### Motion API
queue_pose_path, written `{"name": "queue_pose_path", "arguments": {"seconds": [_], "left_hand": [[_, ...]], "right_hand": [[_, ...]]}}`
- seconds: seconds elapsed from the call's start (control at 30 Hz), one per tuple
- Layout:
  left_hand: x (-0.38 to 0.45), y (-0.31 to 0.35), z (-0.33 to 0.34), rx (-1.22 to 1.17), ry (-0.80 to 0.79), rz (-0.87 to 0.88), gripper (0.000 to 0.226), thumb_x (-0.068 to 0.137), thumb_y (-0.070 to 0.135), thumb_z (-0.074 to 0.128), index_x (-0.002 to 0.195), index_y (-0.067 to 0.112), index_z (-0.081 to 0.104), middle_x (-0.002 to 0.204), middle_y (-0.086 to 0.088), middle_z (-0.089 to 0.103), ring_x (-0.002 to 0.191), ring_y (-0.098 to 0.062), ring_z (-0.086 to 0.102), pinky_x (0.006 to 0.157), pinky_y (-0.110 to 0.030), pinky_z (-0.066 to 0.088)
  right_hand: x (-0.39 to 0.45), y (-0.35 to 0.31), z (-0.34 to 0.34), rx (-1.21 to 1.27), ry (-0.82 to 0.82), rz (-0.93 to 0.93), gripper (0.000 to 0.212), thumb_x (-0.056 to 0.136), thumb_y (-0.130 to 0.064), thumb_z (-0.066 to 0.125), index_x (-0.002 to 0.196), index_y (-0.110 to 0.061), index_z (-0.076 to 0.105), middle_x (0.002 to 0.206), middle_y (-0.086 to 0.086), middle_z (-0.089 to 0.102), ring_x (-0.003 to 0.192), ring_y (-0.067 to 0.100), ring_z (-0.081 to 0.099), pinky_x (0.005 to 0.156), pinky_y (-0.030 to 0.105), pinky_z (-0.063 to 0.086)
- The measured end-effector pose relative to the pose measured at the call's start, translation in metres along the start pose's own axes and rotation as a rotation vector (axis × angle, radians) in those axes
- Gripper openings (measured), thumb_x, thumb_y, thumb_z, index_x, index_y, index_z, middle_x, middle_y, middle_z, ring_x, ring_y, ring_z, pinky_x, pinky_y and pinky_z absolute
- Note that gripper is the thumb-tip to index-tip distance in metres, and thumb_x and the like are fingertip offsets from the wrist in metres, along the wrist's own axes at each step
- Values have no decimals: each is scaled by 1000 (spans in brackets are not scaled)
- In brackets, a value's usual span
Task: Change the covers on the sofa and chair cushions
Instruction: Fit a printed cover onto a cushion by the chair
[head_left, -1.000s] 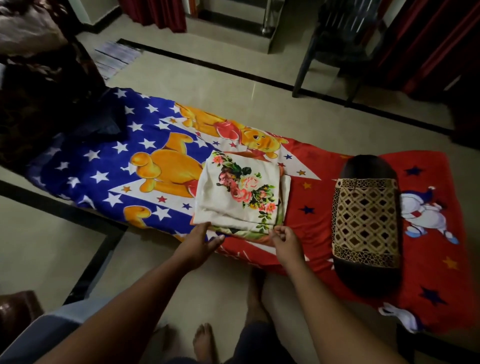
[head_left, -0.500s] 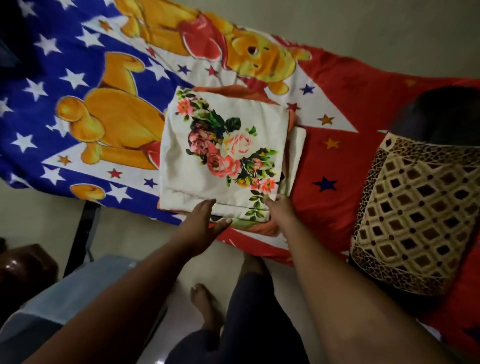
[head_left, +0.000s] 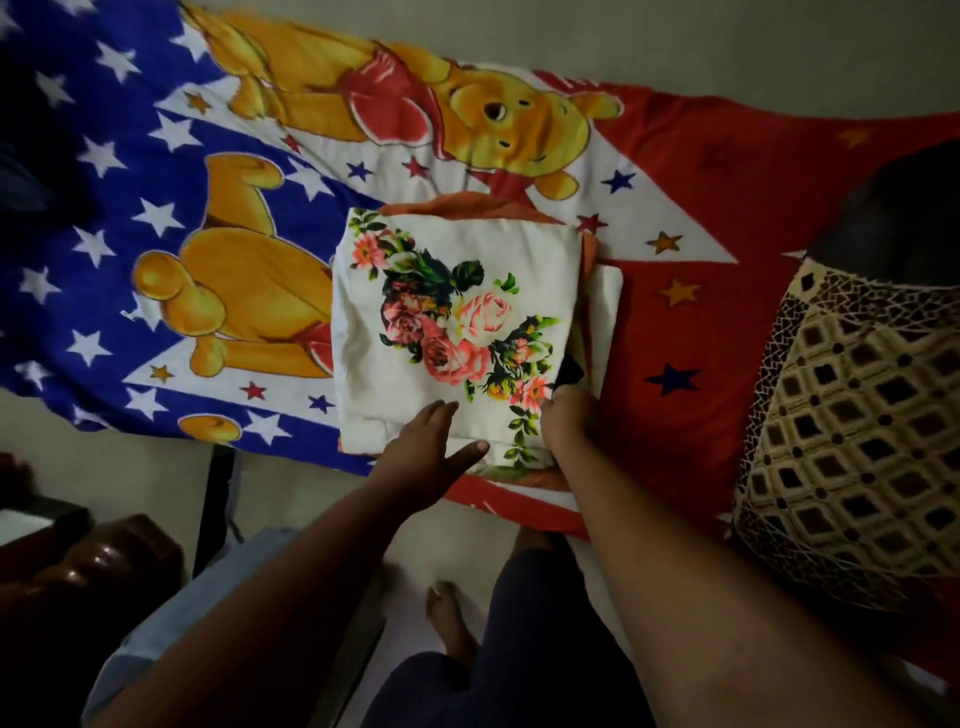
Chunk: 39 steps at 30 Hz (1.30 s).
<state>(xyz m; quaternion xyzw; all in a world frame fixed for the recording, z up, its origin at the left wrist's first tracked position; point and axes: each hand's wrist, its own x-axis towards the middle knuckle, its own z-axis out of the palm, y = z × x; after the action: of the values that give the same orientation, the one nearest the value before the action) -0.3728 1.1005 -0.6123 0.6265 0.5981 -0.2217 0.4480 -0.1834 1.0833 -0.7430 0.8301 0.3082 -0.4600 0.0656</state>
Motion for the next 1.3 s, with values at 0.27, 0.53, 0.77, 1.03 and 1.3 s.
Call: {"name": "queue_pose_path", "arguments": {"seconds": [0.27,0.53,0.77,1.03,1.3], "left_hand": [[-46,18,-49,204,76,172,101,85,68,65,161,21,18,166,-4,25,148,-26,32,112,-41,39],[-105,17,-104,-109,356,381,50,93,20,68,141,17,58,132,-8,68,119,-28,64,91,-34,50],[-181,31,-154,-402,141,759,19,95,23,54,98,22,72,88,8,71,79,-5,63,70,-29,48],[-320,101,-104,-206,-278,937,31,102,41,58,80,27,74,69,18,73,68,7,65,64,-10,47],[-463,153,45,-324,-693,861,52,88,60,67,107,13,76,98,0,77,93,-8,71,85,-28,57]], "right_hand": [[-99,-43,-64,378,-93,-239,35,93,-37,65,70,-18,46,64,7,45,61,22,48,56,31,33],[-231,-83,-109,1086,-113,-352,23,96,-23,67,90,-1,69,82,2,74,74,11,70,69,25,54],[-335,-52,-93,1160,384,-478,21,95,-26,69,116,-24,67,111,-3,72,105,13,68,95,38,55],[-456,33,-61,1094,907,-359,41,85,-32,78,120,-34,57,107,-13,68,99,8,67,83,31,57],[-568,178,12,1229,1203,-204,41,94,-25,61,134,-17,60,128,-1,67,120,10,63,100,32,51]]}}
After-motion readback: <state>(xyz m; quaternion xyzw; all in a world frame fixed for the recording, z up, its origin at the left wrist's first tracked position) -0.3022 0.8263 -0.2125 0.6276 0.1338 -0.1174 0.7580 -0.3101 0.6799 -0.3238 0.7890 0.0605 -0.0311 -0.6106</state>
